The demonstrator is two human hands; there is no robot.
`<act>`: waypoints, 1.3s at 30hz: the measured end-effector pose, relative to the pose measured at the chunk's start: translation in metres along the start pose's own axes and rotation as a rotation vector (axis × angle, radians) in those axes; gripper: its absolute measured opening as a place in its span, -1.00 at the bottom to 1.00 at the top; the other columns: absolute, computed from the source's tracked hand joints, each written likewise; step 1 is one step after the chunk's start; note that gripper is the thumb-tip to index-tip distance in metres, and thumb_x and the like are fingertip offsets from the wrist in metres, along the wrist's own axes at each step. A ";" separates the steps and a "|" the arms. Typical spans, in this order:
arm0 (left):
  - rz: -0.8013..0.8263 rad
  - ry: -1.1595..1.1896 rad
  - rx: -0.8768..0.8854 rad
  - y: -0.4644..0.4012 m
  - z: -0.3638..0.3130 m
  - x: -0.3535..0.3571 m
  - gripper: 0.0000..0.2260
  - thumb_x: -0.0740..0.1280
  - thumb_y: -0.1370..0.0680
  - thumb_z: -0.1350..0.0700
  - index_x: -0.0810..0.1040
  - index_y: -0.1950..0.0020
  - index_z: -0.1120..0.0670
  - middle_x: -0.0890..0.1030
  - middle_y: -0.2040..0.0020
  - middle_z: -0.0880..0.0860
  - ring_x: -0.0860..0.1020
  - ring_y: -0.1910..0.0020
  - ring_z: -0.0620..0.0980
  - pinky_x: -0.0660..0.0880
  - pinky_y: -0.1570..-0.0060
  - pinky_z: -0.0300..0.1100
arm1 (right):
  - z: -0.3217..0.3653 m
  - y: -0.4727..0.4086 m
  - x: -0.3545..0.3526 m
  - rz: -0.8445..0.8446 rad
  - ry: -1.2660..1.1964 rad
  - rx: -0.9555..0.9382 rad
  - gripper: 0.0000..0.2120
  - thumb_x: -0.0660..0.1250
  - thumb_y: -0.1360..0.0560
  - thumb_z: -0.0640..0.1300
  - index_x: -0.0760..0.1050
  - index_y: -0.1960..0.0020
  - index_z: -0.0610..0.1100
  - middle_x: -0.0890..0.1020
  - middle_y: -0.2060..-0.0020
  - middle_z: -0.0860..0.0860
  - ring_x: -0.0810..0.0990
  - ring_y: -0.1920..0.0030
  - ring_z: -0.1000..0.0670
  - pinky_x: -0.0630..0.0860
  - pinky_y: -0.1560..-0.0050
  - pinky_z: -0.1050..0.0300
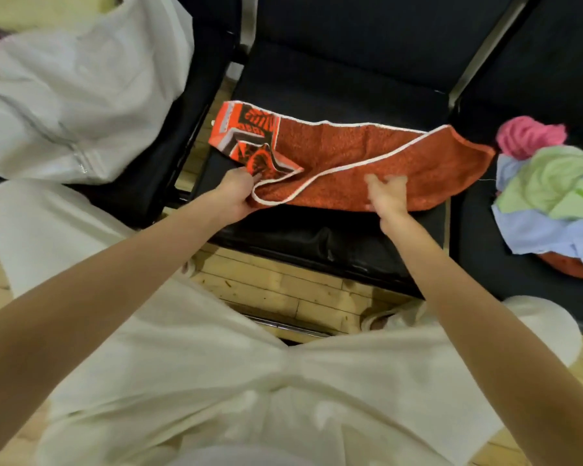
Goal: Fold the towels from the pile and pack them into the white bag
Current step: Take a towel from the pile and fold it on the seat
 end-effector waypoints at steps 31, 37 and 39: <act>-0.003 -1.596 0.729 -0.003 -0.051 0.015 -0.86 0.37 -0.53 0.11 0.69 0.03 0.14 0.68 0.04 0.09 0.61 0.01 0.11 0.49 0.02 -0.07 | 0.023 -0.066 -0.026 -0.004 0.657 -0.383 -0.46 0.16 -0.52 -0.34 0.17 -0.49 -0.24 0.10 -0.47 -0.31 0.33 -0.37 -0.28 0.26 -0.37 0.07; -0.150 -1.209 0.869 0.012 -0.081 0.036 -0.76 0.27 -0.60 0.02 0.63 0.14 0.11 0.66 0.21 0.03 0.57 0.26 -0.04 0.50 0.20 -0.06 | 0.025 -0.092 -0.035 -0.050 0.763 -0.218 -0.46 0.25 -0.47 -0.44 0.18 -0.41 -0.34 0.07 -0.44 -0.35 0.44 -0.25 -0.36 0.34 -0.30 0.00; -0.126 -1.055 0.928 0.023 -0.092 0.059 -0.79 0.28 -0.60 0.04 0.65 0.10 0.11 0.66 0.18 -0.04 0.56 0.22 -0.16 0.47 0.14 -0.24 | 0.023 -0.098 -0.039 -0.057 0.781 -0.166 -0.37 0.35 -0.42 -0.45 0.16 -0.41 -0.34 0.10 -0.41 -0.35 0.47 -0.20 -0.35 0.40 -0.26 -0.02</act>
Point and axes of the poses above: each hand's wrist, its own y-axis away from the middle knuckle, its own x-axis out of the palm, z = x × y, the point moved 10 cm from there along -y, towards the middle knuckle
